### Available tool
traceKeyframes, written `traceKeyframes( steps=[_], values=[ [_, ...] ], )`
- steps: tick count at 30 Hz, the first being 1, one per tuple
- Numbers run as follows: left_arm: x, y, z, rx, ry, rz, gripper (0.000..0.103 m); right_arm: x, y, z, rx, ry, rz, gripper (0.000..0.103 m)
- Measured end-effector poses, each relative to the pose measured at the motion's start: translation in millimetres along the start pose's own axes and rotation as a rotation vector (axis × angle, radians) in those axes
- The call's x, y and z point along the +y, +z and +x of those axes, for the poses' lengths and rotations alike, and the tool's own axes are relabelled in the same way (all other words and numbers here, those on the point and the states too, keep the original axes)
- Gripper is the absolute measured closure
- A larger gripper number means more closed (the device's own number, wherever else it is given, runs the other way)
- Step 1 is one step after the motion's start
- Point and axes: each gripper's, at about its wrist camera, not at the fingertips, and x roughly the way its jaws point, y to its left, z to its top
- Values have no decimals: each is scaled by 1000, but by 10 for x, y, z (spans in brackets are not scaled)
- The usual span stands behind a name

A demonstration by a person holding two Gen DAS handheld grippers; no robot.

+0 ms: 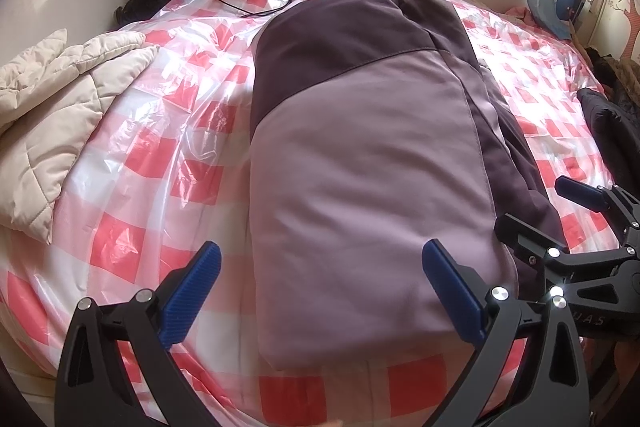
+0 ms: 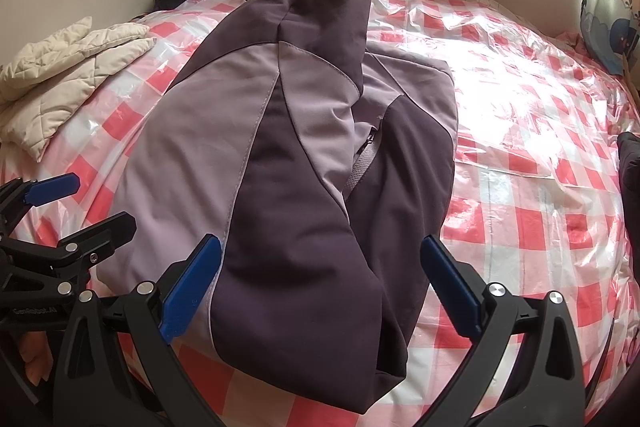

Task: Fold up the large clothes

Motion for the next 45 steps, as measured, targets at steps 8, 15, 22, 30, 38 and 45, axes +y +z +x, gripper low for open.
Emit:
traceKeyframes(
  steps=[8, 15, 22, 30, 38, 45],
  values=[
    [4, 15, -1, -16, 22, 2, 6, 15, -10, 5, -2, 6, -4, 7],
    [-48, 22, -32, -54, 81, 40, 6, 14, -8, 5, -1, 6, -2, 7],
    [-53, 48, -14, -32, 95, 53, 6, 10, -9, 8, -1, 4, -4, 7],
    [-9, 83, -33, -33, 61, 16, 6, 4, -7, 10, 0, 5, -2, 7],
    [27, 107, -2, -11, 25, -9, 6, -1, -7, 20, 1, 7, -3, 7],
    [15, 108, -4, -12, 31, -5, 6, 4, -10, 22, 1, 6, -3, 7]
  ],
)
